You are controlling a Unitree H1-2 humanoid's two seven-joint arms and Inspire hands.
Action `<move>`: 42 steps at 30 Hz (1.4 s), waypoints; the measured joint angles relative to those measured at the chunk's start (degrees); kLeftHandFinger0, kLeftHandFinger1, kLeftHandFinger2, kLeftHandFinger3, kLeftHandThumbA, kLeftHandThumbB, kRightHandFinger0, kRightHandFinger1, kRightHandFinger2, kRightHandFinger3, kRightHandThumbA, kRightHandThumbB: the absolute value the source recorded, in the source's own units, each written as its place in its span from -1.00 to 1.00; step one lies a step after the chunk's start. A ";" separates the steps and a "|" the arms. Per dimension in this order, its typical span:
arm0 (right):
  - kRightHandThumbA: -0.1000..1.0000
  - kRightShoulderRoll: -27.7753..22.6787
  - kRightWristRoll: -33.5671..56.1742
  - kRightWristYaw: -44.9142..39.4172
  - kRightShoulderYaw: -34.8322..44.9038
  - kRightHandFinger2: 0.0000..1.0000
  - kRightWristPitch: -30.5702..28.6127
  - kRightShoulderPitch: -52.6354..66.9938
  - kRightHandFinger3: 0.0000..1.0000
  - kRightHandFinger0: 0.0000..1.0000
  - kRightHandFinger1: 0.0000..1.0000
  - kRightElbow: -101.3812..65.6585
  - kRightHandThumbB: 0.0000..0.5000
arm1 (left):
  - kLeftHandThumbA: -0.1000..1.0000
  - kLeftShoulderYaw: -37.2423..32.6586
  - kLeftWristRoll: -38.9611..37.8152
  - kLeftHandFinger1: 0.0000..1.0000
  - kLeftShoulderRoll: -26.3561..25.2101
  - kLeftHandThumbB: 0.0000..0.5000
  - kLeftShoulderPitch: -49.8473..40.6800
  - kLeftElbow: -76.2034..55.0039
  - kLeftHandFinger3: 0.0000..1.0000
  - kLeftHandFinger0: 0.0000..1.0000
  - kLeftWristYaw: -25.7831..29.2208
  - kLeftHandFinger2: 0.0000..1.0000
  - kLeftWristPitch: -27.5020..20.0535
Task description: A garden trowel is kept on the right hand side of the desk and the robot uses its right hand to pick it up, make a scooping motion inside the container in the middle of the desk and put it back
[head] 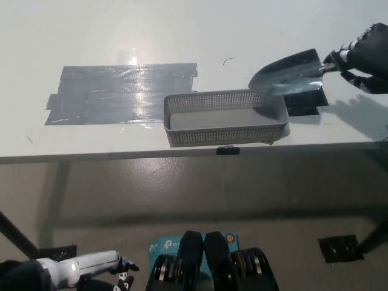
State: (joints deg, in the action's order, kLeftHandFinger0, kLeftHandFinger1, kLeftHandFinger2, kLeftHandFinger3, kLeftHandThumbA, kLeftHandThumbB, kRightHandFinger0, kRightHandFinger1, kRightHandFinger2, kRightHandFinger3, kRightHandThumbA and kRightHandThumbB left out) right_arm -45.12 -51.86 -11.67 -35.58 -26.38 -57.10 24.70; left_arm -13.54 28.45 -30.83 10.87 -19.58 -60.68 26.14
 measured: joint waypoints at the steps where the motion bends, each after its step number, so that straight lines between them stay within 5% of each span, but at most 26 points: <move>1: -1.00 0.17 -0.38 0.00 -0.75 -0.11 -0.05 -0.22 -0.81 -1.00 -0.97 -0.15 -0.96 | 1.00 0.18 0.05 1.00 0.06 1.00 0.01 -0.02 1.00 1.00 -0.12 0.91 0.00; 4: -1.00 0.37 -1.17 0.13 -2.60 -0.19 -0.19 -0.60 -0.74 -1.00 -1.00 -1.13 -1.00 | 1.00 0.96 0.25 1.00 0.32 1.00 0.08 -0.03 1.00 1.00 -0.76 0.92 0.00; 6: -1.00 0.36 -1.54 0.67 -3.67 -0.39 -0.26 -0.78 -0.59 -1.00 -1.00 -1.60 -0.82 | 1.00 1.41 0.42 1.00 0.56 1.00 0.25 -0.03 1.00 1.00 -1.07 0.89 0.00; 9: -1.00 0.34 -2.06 1.32 -4.83 -0.70 -0.35 -0.82 -0.70 -1.00 -1.00 -3.25 -1.00 | 1.00 1.36 0.87 1.00 0.58 1.00 0.68 -0.03 1.00 1.00 -1.37 0.90 0.00; 11: -1.00 0.32 -2.25 1.54 -4.88 -0.61 -0.41 -0.82 -0.55 -1.00 -1.00 -3.87 -1.00 | 1.00 1.34 1.02 1.00 0.58 1.00 1.10 -0.04 1.00 1.00 -1.56 0.92 0.00; 16: -1.00 0.29 -3.05 0.89 -3.97 -0.32 -0.45 -0.57 -0.62 -1.00 -0.96 -3.95 -1.00 | 1.00 1.25 0.99 1.00 0.58 1.00 1.91 -0.16 1.00 1.00 -1.88 0.92 0.00; 21: -1.00 0.52 -4.95 -0.90 -3.76 -0.42 -0.45 -0.57 -0.93 -1.00 -1.00 -3.54 -1.00 | 1.00 1.02 1.00 1.00 0.57 1.00 1.99 -0.46 1.00 1.00 -2.05 0.92 0.00; 26: -1.00 1.49 -6.21 -2.73 -3.16 -0.19 -0.41 -0.57 -0.81 -1.00 -0.94 -3.65 -1.00 | 1.00 0.32 1.02 1.00 0.57 1.00 2.60 -0.58 1.00 1.00 -2.07 0.94 0.00; 28: -1.00 2.13 -6.84 -4.28 -3.07 -0.24 -0.24 -0.57 -0.83 -1.00 -0.99 -4.22 -1.00 | 1.00 0.29 1.09 1.00 0.57 1.00 2.90 -0.69 1.00 1.00 -2.10 0.96 0.00; 31: -1.00 3.17 -7.35 -5.77 -2.85 -0.22 -0.24 -0.57 -0.59 -1.00 -0.97 -4.70 -1.00 | 1.00 0.08 1.10 1.00 0.57 0.99 3.45 -0.95 1.00 1.00 -2.32 0.99 0.00; 35: -1.00 4.78 -7.69 -7.46 -2.35 -0.29 -0.11 -0.57 -0.94 -1.00 -1.00 -5.14 -1.00 | 1.00 0.00 1.15 1.00 0.57 1.00 3.72 -1.69 1.00 1.00 -2.74 0.97 0.00; 42: -1.00 8.04 -9.10 -9.93 -1.72 -0.25 0.75 -0.57 -0.89 -1.00 -1.00 -5.78 -1.00 | 1.00 0.04 1.19 1.00 0.57 0.94 3.74 -2.46 1.00 1.00 -3.58 0.99 0.00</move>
State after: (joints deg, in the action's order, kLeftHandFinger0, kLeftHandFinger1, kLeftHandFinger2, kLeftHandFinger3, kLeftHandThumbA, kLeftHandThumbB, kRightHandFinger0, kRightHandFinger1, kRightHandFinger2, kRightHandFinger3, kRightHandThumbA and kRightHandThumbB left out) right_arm -37.08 -60.95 -21.60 -37.30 -25.63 -57.67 18.93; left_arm -13.50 29.64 -30.26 14.60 -22.04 -64.26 26.14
